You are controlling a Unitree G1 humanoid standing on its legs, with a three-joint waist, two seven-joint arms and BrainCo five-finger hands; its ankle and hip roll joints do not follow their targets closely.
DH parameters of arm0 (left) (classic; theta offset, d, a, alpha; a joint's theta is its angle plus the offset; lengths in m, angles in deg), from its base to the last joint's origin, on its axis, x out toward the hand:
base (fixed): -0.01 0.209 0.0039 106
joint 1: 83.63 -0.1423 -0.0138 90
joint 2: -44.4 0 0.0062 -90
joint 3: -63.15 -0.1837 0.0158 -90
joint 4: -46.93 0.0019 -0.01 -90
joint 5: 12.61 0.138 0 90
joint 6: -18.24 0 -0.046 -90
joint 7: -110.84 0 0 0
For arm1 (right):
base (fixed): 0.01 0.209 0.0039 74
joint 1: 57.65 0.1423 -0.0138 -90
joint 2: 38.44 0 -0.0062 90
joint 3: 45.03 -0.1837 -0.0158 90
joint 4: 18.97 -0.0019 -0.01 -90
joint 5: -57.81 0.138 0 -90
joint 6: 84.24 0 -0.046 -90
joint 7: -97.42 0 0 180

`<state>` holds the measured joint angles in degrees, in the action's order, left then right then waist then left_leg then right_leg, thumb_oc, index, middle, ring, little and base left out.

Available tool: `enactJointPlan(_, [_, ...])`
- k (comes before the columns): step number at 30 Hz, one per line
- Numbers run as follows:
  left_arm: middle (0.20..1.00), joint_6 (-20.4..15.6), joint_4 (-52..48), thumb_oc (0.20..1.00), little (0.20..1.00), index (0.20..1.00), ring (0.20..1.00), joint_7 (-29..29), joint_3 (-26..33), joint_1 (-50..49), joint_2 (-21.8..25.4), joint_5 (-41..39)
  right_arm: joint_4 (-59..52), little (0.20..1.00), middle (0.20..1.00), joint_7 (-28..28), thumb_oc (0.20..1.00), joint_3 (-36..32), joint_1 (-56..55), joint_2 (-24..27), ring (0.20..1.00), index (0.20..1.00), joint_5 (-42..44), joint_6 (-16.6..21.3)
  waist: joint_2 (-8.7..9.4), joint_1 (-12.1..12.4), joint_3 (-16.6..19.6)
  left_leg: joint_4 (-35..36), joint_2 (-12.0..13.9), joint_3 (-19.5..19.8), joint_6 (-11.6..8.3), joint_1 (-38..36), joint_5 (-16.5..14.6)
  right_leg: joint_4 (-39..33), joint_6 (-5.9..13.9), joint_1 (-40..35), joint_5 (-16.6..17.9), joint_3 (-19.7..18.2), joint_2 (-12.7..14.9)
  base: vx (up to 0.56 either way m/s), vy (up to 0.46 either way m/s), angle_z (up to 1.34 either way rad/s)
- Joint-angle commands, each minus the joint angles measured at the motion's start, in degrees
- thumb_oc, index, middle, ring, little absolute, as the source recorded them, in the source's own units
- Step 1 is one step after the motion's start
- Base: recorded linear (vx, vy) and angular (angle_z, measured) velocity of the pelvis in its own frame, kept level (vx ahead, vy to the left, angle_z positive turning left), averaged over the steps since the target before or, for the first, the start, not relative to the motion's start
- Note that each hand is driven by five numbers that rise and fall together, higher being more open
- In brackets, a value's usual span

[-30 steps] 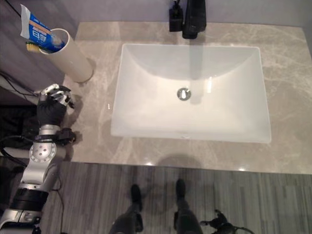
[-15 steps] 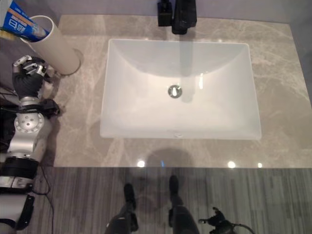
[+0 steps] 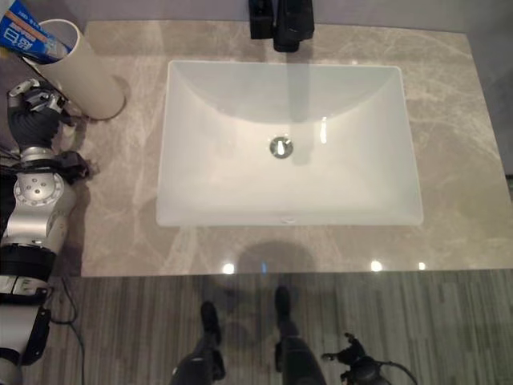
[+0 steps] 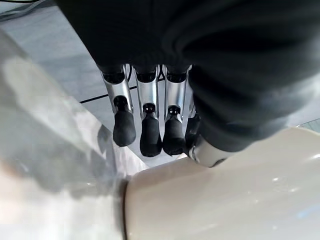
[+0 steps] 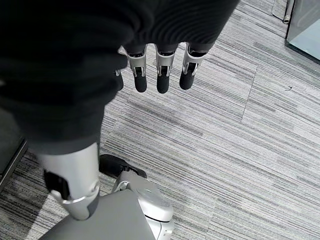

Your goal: Put brush and paste in cup on sink, flatten towel.

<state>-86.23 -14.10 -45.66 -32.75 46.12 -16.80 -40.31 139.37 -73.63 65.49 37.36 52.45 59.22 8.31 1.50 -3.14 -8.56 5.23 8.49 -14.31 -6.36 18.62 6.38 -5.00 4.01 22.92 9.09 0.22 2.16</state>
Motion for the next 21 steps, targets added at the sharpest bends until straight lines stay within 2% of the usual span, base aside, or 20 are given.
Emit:
enactJointPlan(1, [0.2, -2.4, -2.3, 0.2, 0.2, 0.2, 0.2, -0.6, -0.8, -1.7, 0.3, 0.8, 0.2, 1.0, 1.0, 1.5, 1.0, 1.7, -0.2, -0.1, 1.0, 1.0, 0.4, -0.2, 0.89, -0.4, 0.6, -0.2, -1.4, -0.3, -0.86, -2.4, -1.6, 0.0, 2.23, -0.7, 0.5, -0.7, 0.7, 0.01, -0.004, -0.07])
enactJointPlan(11, [0.2, -1.7, -4.3, 0.2, 0.2, 0.2, 0.2, -1.7, 0.6, -5.5, -1.8, 1.5, 0.9, 1.0, 1.0, 1.5, 1.0, 0.8, -0.3, 0.3, 1.0, 1.0, 0.0, -0.5, 0.45, 0.0, 0.9, -0.2, -1.4, -0.2, -0.79, -2.5, -1.6, 0.0, 2.05, -0.9, 0.3, -0.5, 0.7, 0.0, -0.005, -0.03])
enactJointPlan(21, [0.2, -1.7, -14.4, 0.2, 0.2, 0.2, 0.2, -4.2, 4.6, -14.4, -5.6, 1.6, 1.8, 1.0, 1.0, 1.2, 1.0, -0.9, -0.8, 0.4, 1.0, 1.0, -0.1, -1.0, 0.13, 1.1, 0.8, -0.2, -1.4, 0.2, -0.61, -2.4, -1.5, 0.0, 1.74, -1.0, -0.1, -0.1, 0.5, 0.0, -0.007, 0.0])
